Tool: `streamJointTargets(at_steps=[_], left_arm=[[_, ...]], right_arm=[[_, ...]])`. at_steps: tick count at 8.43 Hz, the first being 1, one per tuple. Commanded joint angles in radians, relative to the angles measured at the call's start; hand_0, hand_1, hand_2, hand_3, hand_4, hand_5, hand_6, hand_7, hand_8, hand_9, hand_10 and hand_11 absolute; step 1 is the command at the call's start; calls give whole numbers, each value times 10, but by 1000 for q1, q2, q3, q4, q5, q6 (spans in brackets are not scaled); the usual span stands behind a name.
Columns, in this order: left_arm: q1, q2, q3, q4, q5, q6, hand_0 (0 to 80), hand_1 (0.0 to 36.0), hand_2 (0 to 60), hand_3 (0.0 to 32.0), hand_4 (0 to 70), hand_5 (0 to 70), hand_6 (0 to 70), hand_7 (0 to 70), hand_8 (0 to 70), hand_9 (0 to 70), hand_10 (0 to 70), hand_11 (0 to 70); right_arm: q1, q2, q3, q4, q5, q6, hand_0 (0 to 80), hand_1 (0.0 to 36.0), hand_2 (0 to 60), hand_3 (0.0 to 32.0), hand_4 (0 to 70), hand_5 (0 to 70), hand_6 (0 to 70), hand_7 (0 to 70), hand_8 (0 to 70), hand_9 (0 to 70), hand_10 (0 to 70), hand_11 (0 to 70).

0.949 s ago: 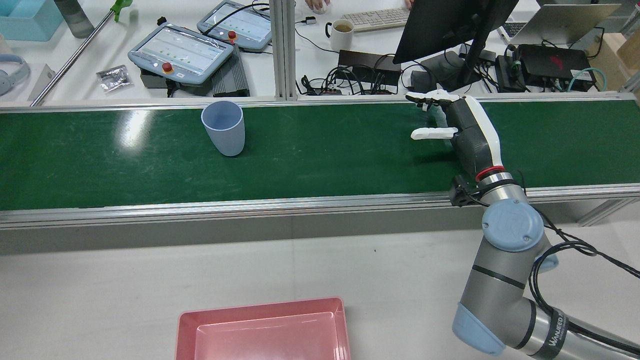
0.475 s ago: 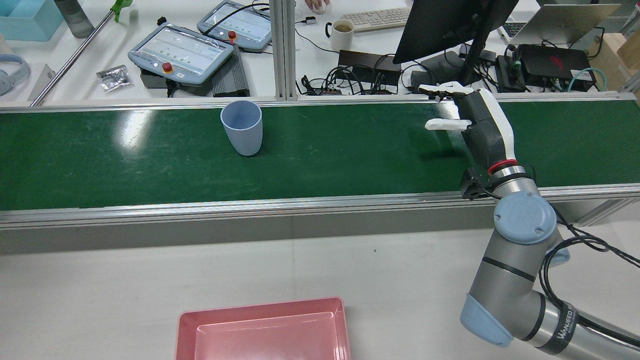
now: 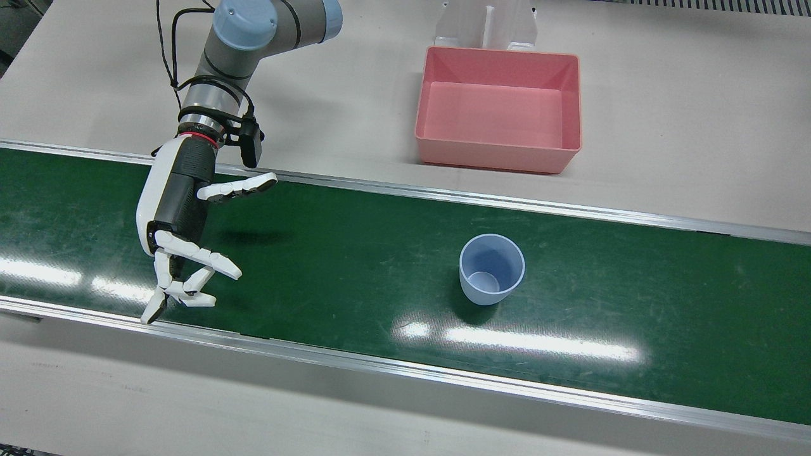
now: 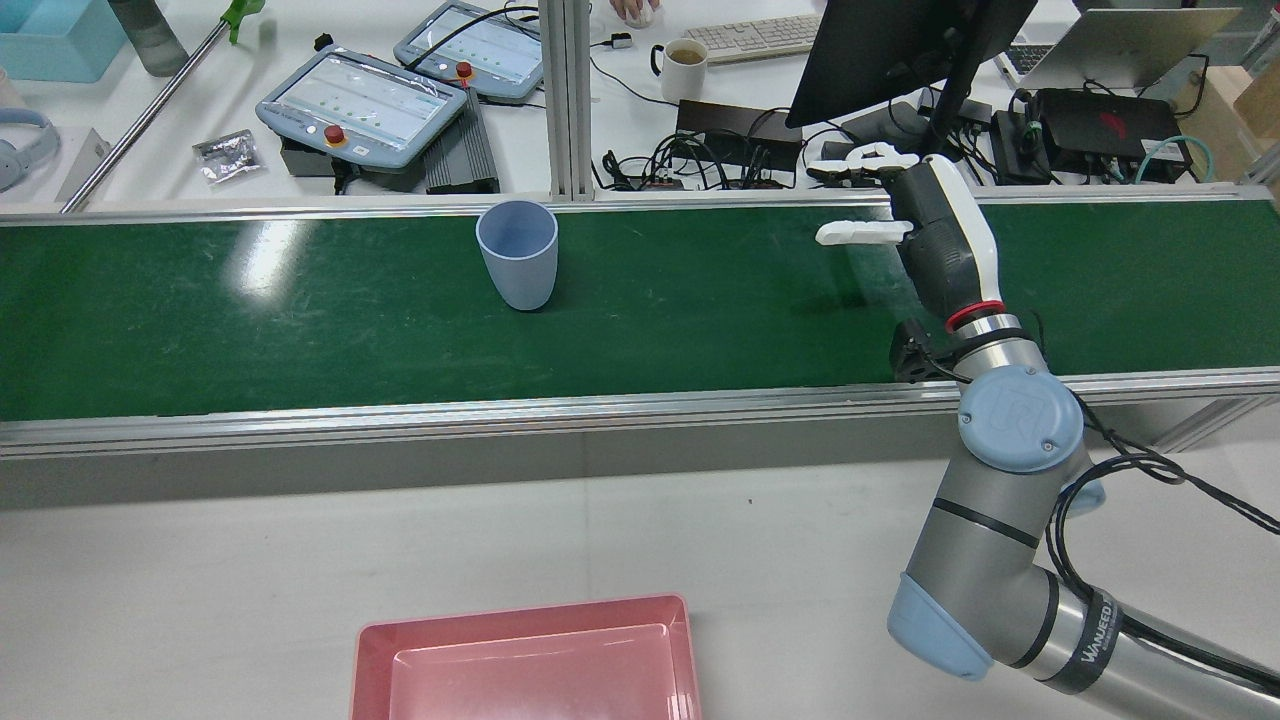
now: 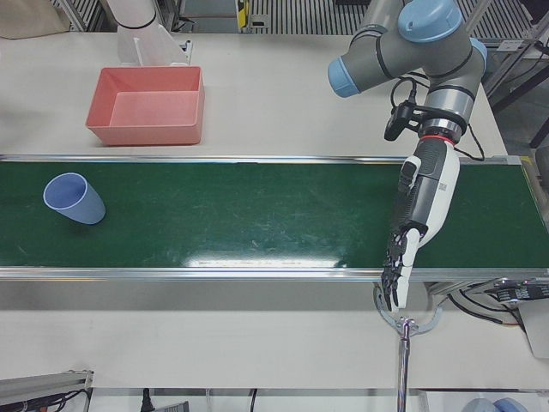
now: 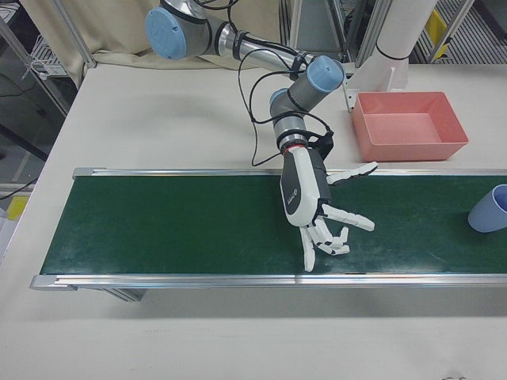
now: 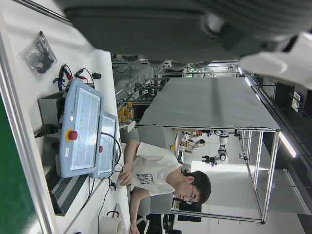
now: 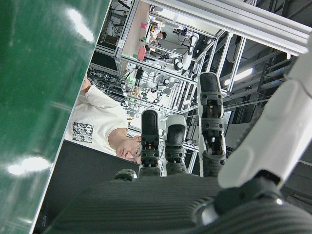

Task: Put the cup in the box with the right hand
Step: 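Hold the open right hand in the cup's path on the belt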

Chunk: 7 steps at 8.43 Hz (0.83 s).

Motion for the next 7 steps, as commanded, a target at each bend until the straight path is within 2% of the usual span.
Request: streamJointTargets(at_steps=[1,3,7], left_arm=[[0,0,0,0,0,0,0,0,0,0,0,0,0,0,0,0,0,0],[0,0,0,0,0,0,0,0,0,0,0,0,0,0,0,0,0,0],[0,0,0,0,0,0,0,0,0,0,0,0,0,0,0,0,0,0]], right_arm=[[-11,20,-26,2,2,-51,462,0,0,0,518,6,242,700,187,416,0,0],[-12,15,-54,2,-1,-51,463,0,0,0,533,6,242,700,187,416,0,0],[-18,11,-57,2,-12,-51,411,0,0,0,427,3,226,700,184,418,0,0]])
